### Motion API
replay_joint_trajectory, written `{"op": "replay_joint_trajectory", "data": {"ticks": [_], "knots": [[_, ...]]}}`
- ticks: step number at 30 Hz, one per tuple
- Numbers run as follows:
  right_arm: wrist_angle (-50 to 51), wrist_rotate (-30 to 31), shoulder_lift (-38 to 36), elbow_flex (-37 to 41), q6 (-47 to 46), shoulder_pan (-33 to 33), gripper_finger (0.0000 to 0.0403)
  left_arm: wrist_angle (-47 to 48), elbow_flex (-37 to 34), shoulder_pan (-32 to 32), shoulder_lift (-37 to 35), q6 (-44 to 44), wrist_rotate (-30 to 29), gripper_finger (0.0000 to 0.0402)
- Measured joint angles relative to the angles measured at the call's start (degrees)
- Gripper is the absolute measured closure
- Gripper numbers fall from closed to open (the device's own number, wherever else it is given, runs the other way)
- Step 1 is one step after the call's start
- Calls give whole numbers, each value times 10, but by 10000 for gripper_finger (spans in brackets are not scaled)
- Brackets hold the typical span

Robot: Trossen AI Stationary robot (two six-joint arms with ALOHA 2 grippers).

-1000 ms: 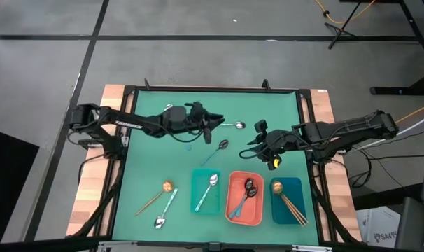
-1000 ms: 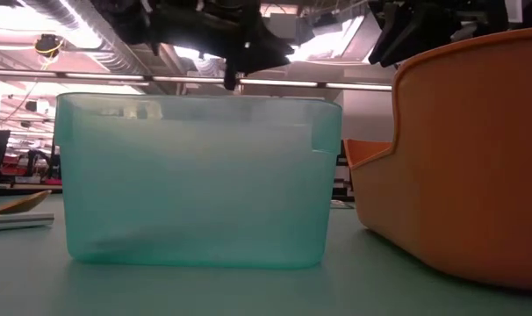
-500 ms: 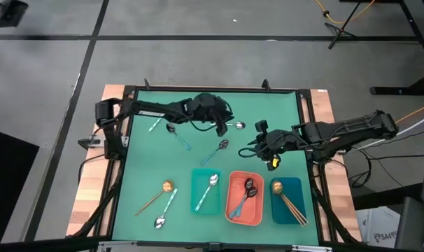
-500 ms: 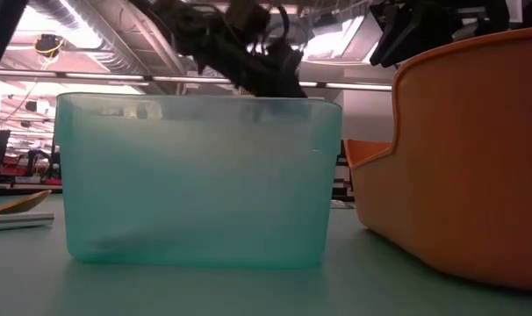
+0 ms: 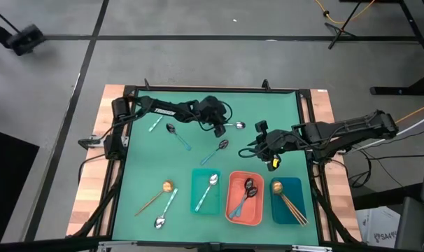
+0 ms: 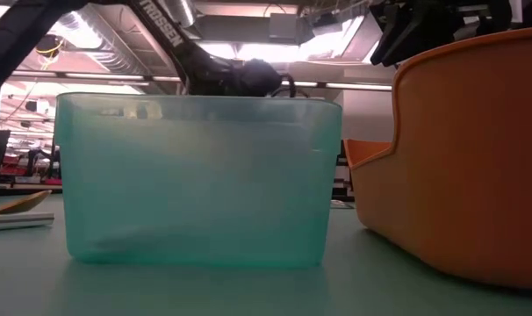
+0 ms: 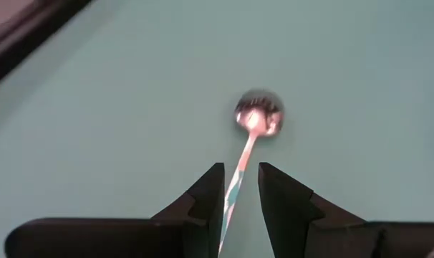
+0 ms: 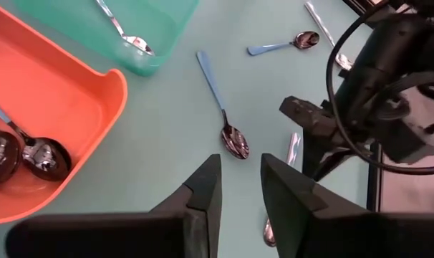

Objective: Sort silverware by color (type)
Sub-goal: Put the light blue spoon into the light blue bin

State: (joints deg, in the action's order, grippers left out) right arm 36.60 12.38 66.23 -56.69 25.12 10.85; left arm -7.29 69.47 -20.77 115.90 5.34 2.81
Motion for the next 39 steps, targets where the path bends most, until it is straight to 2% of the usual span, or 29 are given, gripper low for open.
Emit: {"op": "replay_joint_trajectory", "data": {"ticks": [10,23,32,39], "knots": [[0,0,0,0,0,0,315,46,0,-2,8,-28,-4,321],[0,0,0,0,0,0,315,130,0,-2,8,-66,-38,321],[0,0,0,0,0,0,315,172,1,-2,7,-75,-28,321],[0,0,0,0,0,0,315,184,1,-2,7,-75,-28,349]]}}
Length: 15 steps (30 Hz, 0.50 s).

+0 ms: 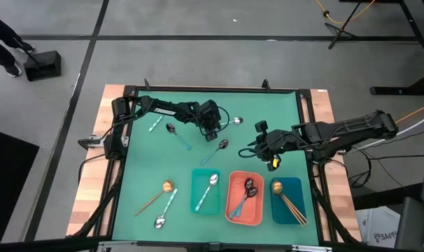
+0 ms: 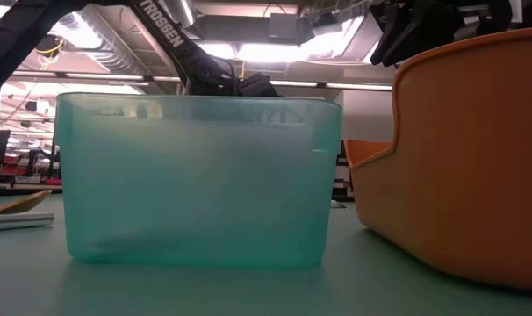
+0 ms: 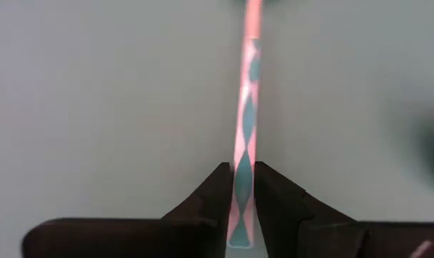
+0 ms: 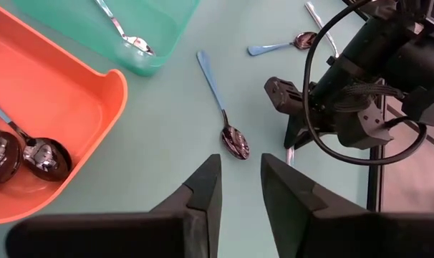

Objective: Sort silverware by color (type)
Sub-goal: Put the light blue spoon into the light blue bin

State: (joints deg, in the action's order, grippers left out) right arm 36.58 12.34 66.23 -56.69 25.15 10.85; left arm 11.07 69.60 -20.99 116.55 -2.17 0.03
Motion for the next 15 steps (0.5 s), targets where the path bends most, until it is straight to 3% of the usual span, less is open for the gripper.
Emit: {"op": "replay_joint_trajectory", "data": {"ticks": [5,15], "knots": [[0,0,0,0,0,0,315,1,0,0,0,-1,0,370],[0,0,0,0,0,0,315,1,0,1,0,6,1,369]]}}
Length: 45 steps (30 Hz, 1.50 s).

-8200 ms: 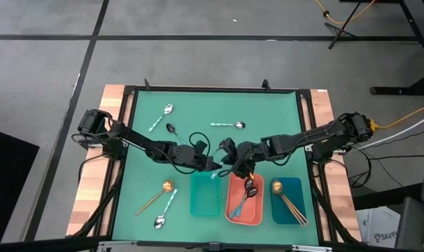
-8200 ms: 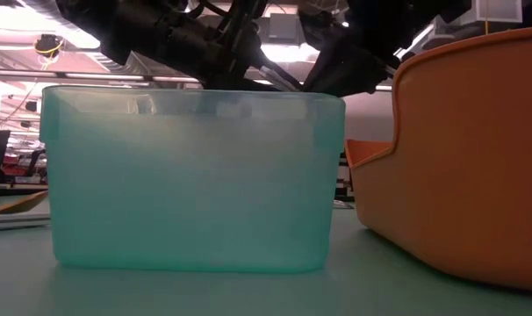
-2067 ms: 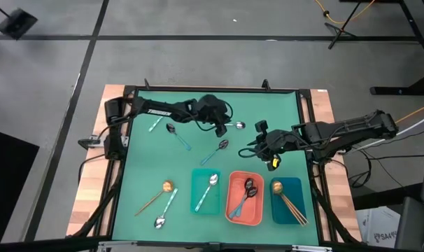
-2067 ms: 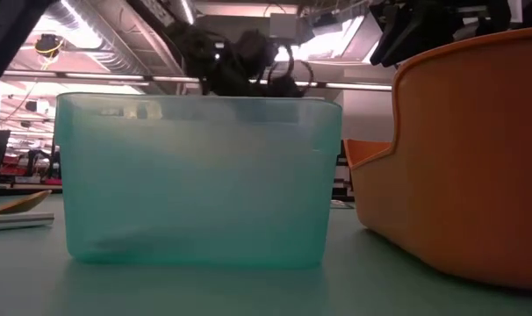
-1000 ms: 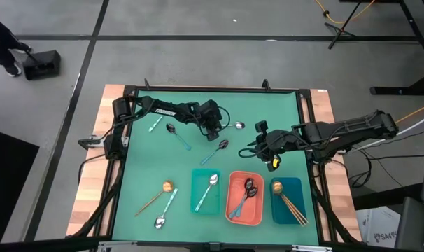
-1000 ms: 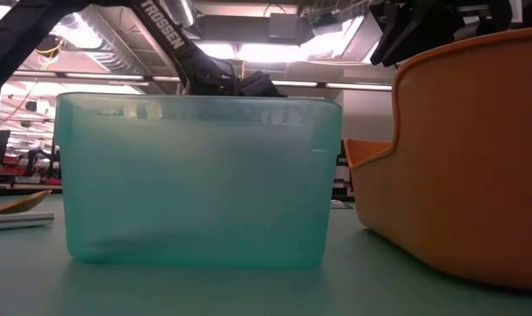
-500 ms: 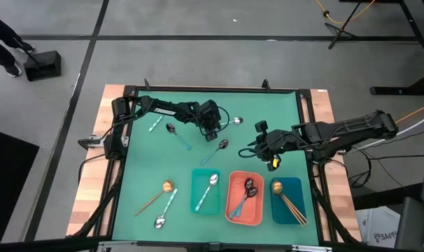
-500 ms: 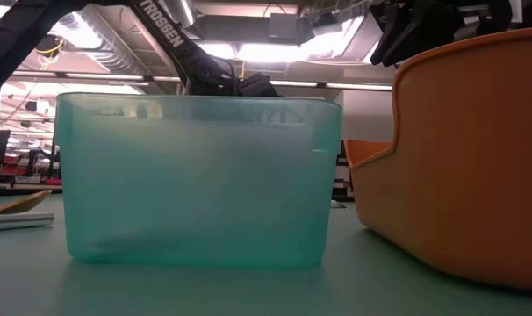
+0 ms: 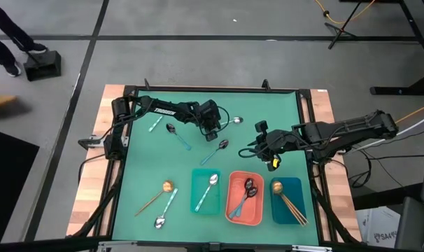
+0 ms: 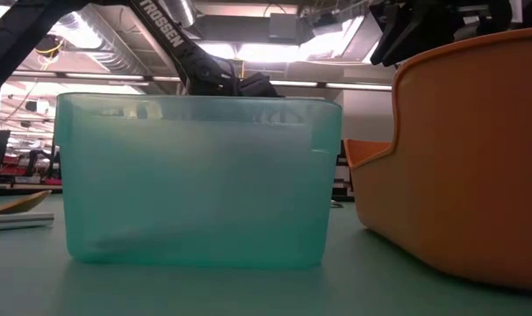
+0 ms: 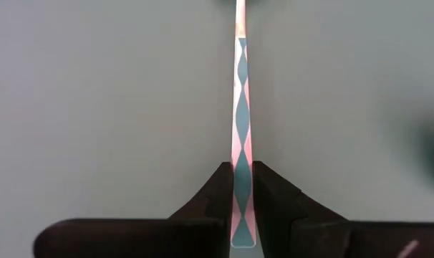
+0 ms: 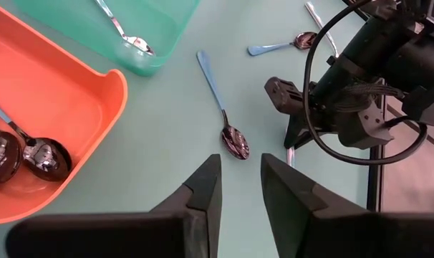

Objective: Sort silverware by color (type)
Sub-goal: Put the light blue spoon into the light blue bin

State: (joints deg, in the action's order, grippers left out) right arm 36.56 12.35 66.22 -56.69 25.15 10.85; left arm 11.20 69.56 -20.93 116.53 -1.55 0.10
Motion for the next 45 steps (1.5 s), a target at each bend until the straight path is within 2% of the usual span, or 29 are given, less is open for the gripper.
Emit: {"op": "replay_joint_trajectory", "data": {"ticks": [9,18,38,45], "knots": [[0,0,0,0,0,0,315,-11,-1,-1,0,82,23,369],[0,0,0,0,0,0,315,-16,-1,1,1,201,42,368],[1,0,0,0,0,0,315,-156,-2,4,2,316,218,371],[1,0,0,0,0,0,315,-170,-2,4,2,329,237,374]]}}
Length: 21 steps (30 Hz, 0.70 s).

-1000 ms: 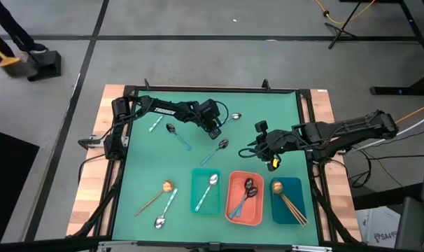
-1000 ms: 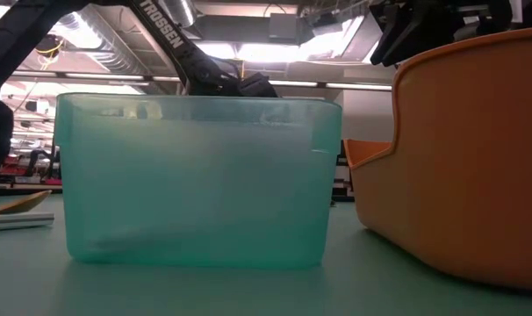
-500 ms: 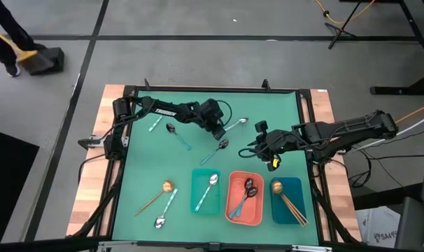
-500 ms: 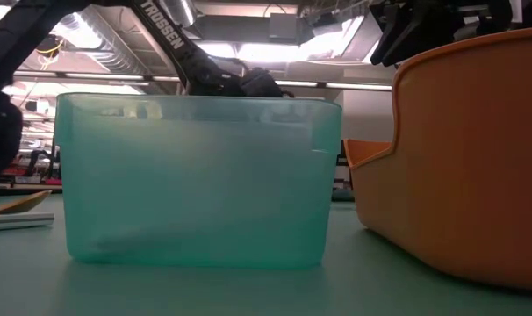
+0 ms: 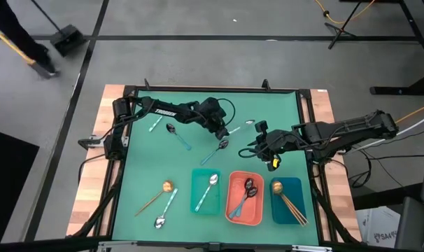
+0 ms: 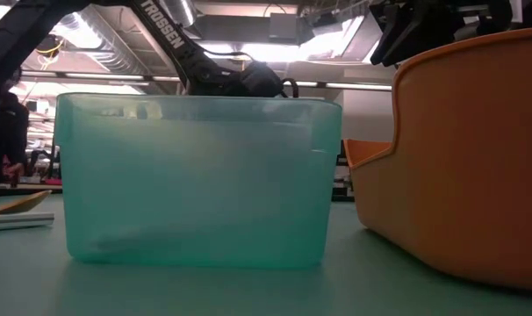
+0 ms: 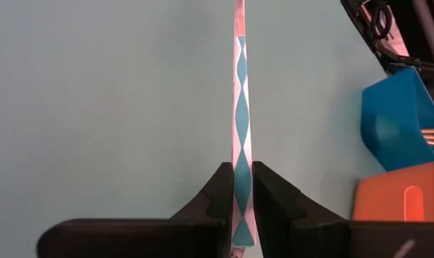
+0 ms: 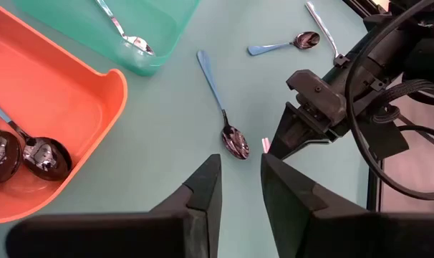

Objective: Sort silverware by color (type)
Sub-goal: Put the light blue spoon into the light blue bin

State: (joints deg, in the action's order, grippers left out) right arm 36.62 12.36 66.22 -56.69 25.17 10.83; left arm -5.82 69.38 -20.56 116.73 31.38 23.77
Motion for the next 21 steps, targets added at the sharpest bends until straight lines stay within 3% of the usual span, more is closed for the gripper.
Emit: {"op": "replay_joint_trajectory", "data": {"ticks": [13,21], "knots": [[2,0,0,0,0,0,315,16,1,0,-45,-3,22,375],[10,0,0,0,0,0,315,125,1,8,-119,-4,5,375]]}}
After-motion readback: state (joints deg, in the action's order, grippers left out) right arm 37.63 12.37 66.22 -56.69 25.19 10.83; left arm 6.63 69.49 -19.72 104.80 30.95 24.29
